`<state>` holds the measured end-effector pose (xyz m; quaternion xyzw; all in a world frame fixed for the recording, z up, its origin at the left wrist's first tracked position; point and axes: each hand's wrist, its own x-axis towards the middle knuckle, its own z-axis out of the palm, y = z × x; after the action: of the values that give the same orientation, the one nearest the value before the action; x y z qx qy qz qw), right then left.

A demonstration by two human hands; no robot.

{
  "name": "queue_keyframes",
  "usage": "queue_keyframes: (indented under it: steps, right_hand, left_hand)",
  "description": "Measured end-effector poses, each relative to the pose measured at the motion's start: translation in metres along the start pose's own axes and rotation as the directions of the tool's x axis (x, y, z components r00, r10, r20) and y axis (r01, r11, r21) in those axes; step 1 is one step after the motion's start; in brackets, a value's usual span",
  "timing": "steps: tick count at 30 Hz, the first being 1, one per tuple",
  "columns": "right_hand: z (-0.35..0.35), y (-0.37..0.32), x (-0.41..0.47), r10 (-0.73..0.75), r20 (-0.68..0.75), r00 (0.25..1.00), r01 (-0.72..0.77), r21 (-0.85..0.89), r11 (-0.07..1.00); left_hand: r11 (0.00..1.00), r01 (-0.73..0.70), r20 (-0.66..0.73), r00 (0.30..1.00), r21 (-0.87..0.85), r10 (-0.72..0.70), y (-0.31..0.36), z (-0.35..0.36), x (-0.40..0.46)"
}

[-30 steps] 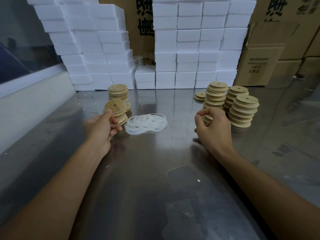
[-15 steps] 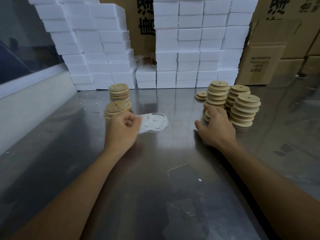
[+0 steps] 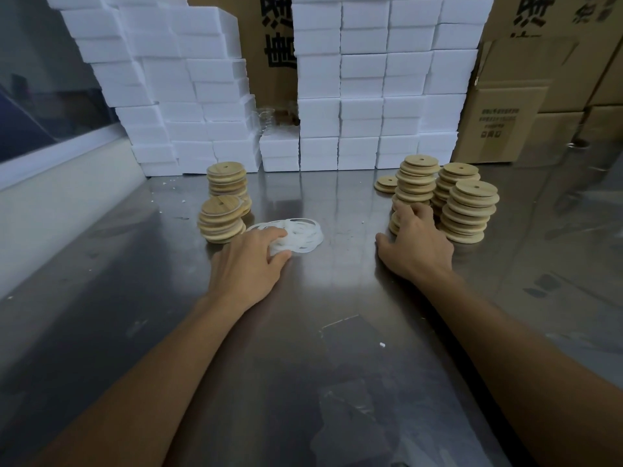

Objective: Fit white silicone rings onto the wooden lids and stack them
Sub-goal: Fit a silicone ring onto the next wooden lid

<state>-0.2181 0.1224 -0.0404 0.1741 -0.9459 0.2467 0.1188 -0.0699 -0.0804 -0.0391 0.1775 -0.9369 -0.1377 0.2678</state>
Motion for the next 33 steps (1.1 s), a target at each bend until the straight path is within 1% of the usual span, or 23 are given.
queue_keyframes:
  steps: [4,6,9,12,14,16,18,20,22,24,26,27,28,29,30,31,32,33]
  right_hand:
    - [0.0,-0.002,0.003,0.043,-0.017,0.999,-0.044,-0.03,0.999]
    - [0.001,-0.002,0.006,0.045,-0.029,0.999,-0.046,-0.042,0.998]
    - [0.002,-0.002,0.011,0.048,-0.048,0.998,-0.05,-0.04,0.998]
    - [0.004,-0.002,0.011,0.045,-0.059,0.997,-0.047,-0.038,0.998]
    - [0.003,-0.002,0.01,0.05,-0.066,0.997,-0.051,-0.005,0.999]
    - [-0.001,0.0,0.008,0.07,-0.076,0.995,-0.06,0.128,0.99]
    - [-0.006,0.003,0.005,0.065,-0.093,0.994,-0.027,0.358,0.933]
    - [-0.011,0.005,-0.001,0.038,-0.104,0.994,0.028,0.573,0.819]
    - [-0.014,0.003,-0.007,0.018,-0.081,0.997,0.046,0.715,0.698]
    - [-0.013,0.002,-0.008,-0.014,-0.062,0.998,0.057,0.771,0.634]
    - [-0.013,0.002,-0.006,-0.04,-0.064,0.997,0.076,0.79,0.609]
    - [-0.013,0.003,-0.006,-0.046,-0.085,0.995,0.096,0.8,0.592]
    - [-0.013,0.005,-0.005,-0.039,-0.106,0.994,0.11,0.816,0.567]
    - [-0.013,0.006,-0.004,-0.014,-0.111,0.994,0.102,0.839,0.534]
    - [-0.013,0.008,-0.004,0.022,-0.095,0.995,0.072,0.864,0.499]
    - [-0.013,0.01,-0.003,0.054,-0.071,0.996,0.037,0.88,0.474]
    - [-0.013,0.012,-0.003,0.075,-0.052,0.996,0.01,0.881,0.473]
    - [-0.013,0.013,-0.003,0.076,-0.045,0.996,0.0,0.863,0.505]
  left_hand:
    - [0.995,-0.019,0.071,0.997,0.101,0.012,0.001,0.001,0.0]
    - [0.996,-0.016,0.066,0.998,0.085,0.01,0.0,0.001,0.0]
    - [0.999,-0.017,0.013,1.0,0.047,0.016,0.001,0.0,-0.001]
    - [1.0,-0.016,0.003,1.0,0.021,0.016,0.002,-0.001,0.0]
    - [1.0,-0.004,0.003,1.0,-0.002,0.004,0.002,-0.002,-0.001]
    - [1.0,0.014,-0.004,1.0,-0.011,-0.014,0.003,-0.003,-0.001]
    - [1.0,0.027,-0.009,1.0,-0.01,-0.027,0.004,-0.003,-0.001]
    - [1.0,0.023,-0.008,1.0,-0.009,-0.023,0.004,-0.001,0.0]
    - [1.0,0.01,-0.008,1.0,-0.018,-0.01,0.004,0.0,0.001]
    - [1.0,-0.006,-0.039,0.999,-0.004,0.006,0.004,0.0,0.001]
    - [0.999,-0.04,-0.108,0.993,-0.018,0.038,0.005,-0.001,0.001]
    - [0.995,-0.056,-0.136,0.99,-0.079,0.045,0.008,-0.002,0.001]
    - [0.981,-0.053,-0.151,0.988,-0.184,0.025,0.013,-0.003,0.0]
    - [0.94,-0.014,-0.139,0.99,-0.342,-0.036,0.02,-0.005,-0.001]
    - [0.839,0.077,-0.065,0.989,-0.539,-0.132,0.028,-0.008,0.0]
    - [0.664,0.179,0.055,0.977,-0.726,-0.204,0.036,-0.014,0.0]
    - [0.473,0.271,0.181,0.957,-0.839,-0.226,0.042,-0.018,0.0]
    - [0.315,0.345,0.293,0.935,-0.884,-0.2,0.047,-0.021,0.0]
